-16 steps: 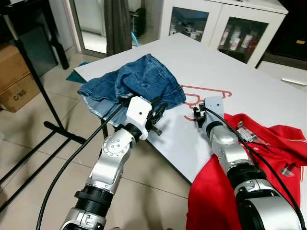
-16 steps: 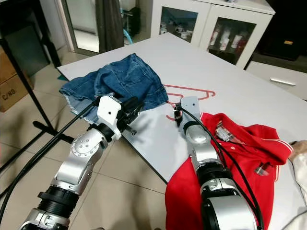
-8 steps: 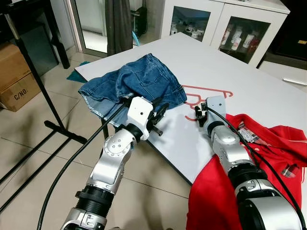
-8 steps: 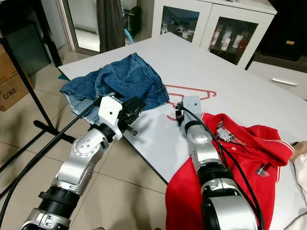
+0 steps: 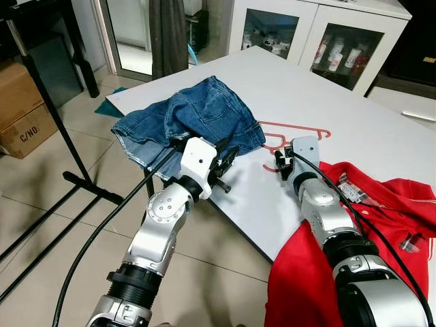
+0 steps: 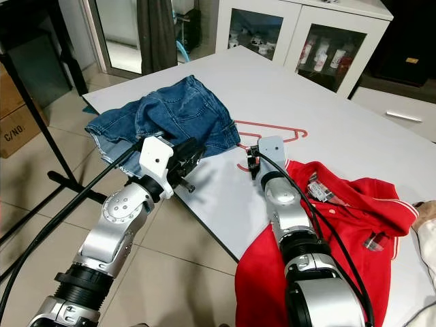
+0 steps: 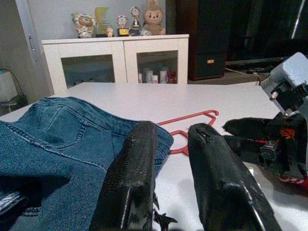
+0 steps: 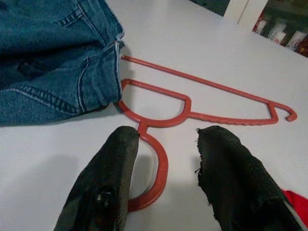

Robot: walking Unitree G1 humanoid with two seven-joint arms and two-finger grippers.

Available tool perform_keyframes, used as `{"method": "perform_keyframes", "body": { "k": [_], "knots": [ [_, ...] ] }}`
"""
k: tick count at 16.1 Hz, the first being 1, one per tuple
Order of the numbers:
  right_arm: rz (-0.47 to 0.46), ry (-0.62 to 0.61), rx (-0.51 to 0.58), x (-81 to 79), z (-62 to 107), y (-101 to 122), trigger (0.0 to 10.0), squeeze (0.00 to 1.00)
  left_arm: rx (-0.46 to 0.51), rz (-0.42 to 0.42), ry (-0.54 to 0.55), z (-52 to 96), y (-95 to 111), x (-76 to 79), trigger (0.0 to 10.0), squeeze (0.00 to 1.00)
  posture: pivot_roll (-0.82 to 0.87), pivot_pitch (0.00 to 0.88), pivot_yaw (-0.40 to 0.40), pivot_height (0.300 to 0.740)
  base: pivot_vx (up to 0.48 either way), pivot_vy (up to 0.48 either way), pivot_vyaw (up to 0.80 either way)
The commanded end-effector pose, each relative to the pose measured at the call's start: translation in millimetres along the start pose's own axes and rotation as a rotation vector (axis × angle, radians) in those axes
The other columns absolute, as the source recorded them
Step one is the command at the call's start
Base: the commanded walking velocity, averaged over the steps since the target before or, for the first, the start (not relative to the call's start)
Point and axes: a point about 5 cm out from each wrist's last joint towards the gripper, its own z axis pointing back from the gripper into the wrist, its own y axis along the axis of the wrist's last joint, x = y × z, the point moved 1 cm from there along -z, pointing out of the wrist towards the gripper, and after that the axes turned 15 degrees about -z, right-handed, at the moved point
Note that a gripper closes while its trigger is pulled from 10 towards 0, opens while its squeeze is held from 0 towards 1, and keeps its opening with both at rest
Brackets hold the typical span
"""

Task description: Hang hanger

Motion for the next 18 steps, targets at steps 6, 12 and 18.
{"method": "perform_keyframes", "body": {
  "k": [6, 12, 18],
  "knots": [
    [-0.016, -0.009, 0.004, 4.0, -0.2, 0.9, 10.0, 0.0, 0.006, -0.001, -0.002, -4.4, 2.9, 0.0, 10.0, 0.0, 0.12, 0.079, -0.074, 0.74, 0.281, 0.0, 0.0],
    [-0.02, -0.011, 0.008, 3.7, -0.6, 0.9, 10.0, 0.0, 0.008, -0.007, -0.004, -5.1, 3.4, -0.9, 10.0, 0.0, 0.12, 0.076, -0.071, 0.74, 0.296, 0.0, 0.0],
    [-0.02, -0.013, 0.01, 3.3, -0.2, 0.5, 10.0, 0.0, 0.015, -0.009, -0.017, -3.9, 4.0, 0.7, 10.0, 0.0, 0.12, 0.079, -0.067, 0.74, 0.142, 0.0, 0.0]
  ]
}}
